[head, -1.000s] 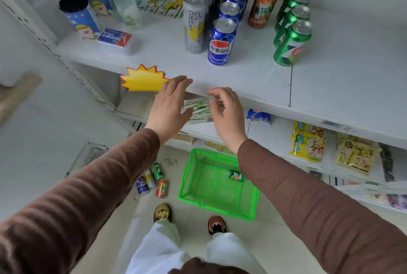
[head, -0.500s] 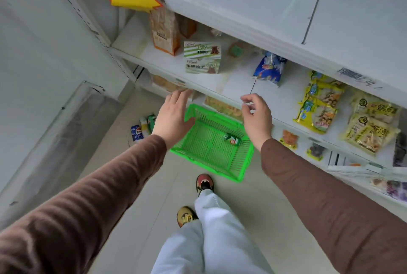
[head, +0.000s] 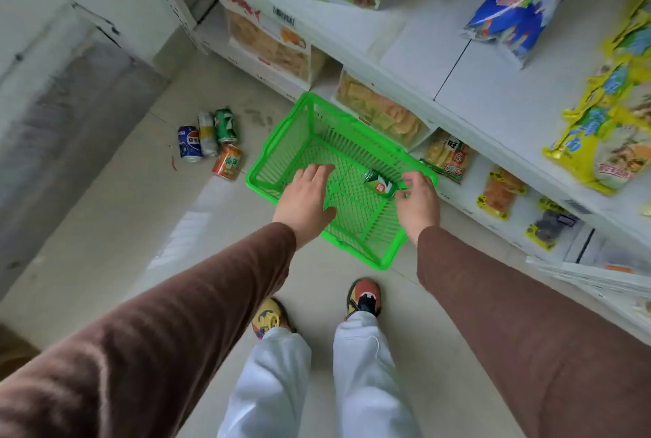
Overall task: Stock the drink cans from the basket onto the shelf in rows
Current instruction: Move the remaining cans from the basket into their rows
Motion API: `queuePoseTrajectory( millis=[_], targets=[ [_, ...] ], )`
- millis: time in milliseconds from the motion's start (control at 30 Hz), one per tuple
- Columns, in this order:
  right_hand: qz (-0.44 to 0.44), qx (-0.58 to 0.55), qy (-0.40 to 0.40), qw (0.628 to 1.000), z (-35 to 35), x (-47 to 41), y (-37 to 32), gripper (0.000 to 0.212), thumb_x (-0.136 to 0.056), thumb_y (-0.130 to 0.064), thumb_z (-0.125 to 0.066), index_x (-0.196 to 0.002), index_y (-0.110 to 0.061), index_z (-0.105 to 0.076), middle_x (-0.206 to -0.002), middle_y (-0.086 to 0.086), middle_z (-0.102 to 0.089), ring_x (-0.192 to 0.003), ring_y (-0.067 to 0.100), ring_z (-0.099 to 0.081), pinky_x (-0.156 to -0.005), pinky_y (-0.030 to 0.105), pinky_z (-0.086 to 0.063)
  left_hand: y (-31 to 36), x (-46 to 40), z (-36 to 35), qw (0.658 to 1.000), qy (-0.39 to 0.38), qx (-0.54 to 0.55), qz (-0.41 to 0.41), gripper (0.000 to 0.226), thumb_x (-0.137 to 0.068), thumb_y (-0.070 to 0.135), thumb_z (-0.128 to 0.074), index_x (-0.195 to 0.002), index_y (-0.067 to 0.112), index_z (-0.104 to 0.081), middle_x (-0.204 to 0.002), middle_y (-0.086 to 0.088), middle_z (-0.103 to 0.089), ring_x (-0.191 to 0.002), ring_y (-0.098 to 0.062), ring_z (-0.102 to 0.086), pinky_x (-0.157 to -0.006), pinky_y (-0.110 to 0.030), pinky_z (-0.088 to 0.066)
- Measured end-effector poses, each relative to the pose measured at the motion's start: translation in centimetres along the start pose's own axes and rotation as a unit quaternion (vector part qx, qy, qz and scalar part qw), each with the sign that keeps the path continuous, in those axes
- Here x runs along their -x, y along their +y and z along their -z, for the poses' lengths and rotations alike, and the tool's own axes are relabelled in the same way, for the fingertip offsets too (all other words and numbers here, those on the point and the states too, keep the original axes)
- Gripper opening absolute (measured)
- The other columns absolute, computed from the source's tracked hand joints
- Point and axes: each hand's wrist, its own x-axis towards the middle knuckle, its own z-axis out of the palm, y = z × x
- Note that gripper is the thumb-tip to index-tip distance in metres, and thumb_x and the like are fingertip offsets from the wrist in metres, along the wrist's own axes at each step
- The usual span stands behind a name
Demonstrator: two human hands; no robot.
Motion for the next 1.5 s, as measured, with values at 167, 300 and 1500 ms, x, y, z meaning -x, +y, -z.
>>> queuePoseTrajectory(
  millis=[167,300,1500],
  targets=[
    [-0.012,0.068,-0.067,0.995,-6.5,-6.3,5.6,0.039,-0.096,-0.011,-0.062,-0.134,-0.009,-0.053,-0.136,0.014,-0.051,-0.122,0.034,-0.054,-0.096,0.04,-0.044,-2.9,-4.6,-9.3,0.999,-0.021,-0.018,0.033,0.079,-0.075,0.023,-0.074,-0.144,0.012,-0.037,-0.133,-0.009,-0.047,-0.119,-0.03,-0.044,-0.098,-0.043,-0.043],
    [-0.009,0.118,-0.102,0.988,-12.1,-11.1,10.1,0.042,-0.093,-0.01,-0.064,-0.133,-0.005,-0.051,-0.135,0.018,-0.05,-0.122,0.038,-0.053,-0.098,0.041,-0.044,-5.0,-8.4,-15.9,0.998,-0.033,-0.023,0.047,0.078,-0.076,0.024,-0.074,-0.144,0.013,-0.036,-0.134,-0.009,-0.046,-0.122,-0.03,-0.044,-0.099,-0.044,-0.043],
    [0.031,-0.027,-0.052,0.998,-8.1,-4.2,2.3,0.071,-0.071,-0.04,-0.086,-0.128,-0.021,-0.048,-0.122,0.007,-0.063,-0.108,0.028,-0.063,-0.086,0.041,-0.053,-3.8,-7.4,-9.1,0.997,-0.05,-0.03,0.054,0.084,-0.073,0.029,-0.076,-0.145,0.015,-0.034,-0.137,-0.008,-0.043,-0.125,-0.029,-0.041,-0.101,-0.042,-0.041]
  ],
)
